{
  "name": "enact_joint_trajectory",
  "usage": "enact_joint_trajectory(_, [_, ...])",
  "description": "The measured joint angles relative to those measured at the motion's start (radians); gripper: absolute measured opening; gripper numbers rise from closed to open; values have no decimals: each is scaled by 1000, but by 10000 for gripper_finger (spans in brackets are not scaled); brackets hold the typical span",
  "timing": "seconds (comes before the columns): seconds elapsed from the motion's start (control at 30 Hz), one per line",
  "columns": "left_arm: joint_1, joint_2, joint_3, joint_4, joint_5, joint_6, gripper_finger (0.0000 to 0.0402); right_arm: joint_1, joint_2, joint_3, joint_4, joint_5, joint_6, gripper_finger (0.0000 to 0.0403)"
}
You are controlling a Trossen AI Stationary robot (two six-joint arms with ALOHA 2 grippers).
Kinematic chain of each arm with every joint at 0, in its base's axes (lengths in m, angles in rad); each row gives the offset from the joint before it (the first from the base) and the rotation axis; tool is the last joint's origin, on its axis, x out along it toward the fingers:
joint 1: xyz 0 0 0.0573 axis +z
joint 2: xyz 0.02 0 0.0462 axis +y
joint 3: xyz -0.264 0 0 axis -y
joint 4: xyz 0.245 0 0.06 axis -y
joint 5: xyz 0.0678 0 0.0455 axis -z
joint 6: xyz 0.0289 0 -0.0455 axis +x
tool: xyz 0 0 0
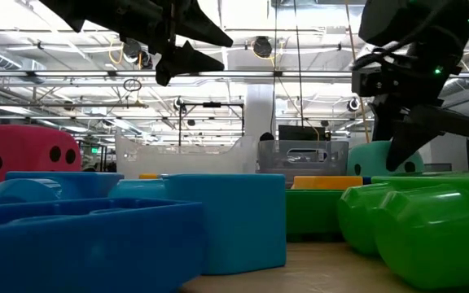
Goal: Pick & Place Toys
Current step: Put the blue dice into the top transparent bin
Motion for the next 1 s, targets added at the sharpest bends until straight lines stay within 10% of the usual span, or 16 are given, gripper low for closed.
enact_joint_trajectory(0.43, [0, 0, 0, 22, 0, 52, 232, 2, -185, 161, -142, 42, 56, 149])
enact_joint_trajectory(0.7, [-28, 0, 0, 47, 28, 413, 232, 4, -340, 192, 29, 31, 14, 141])
enact_joint_trajectory(1.0, [-18, 0, 49, 18, 26, 412, 273, 4, -397, 192, 176, 5, -53, 125])
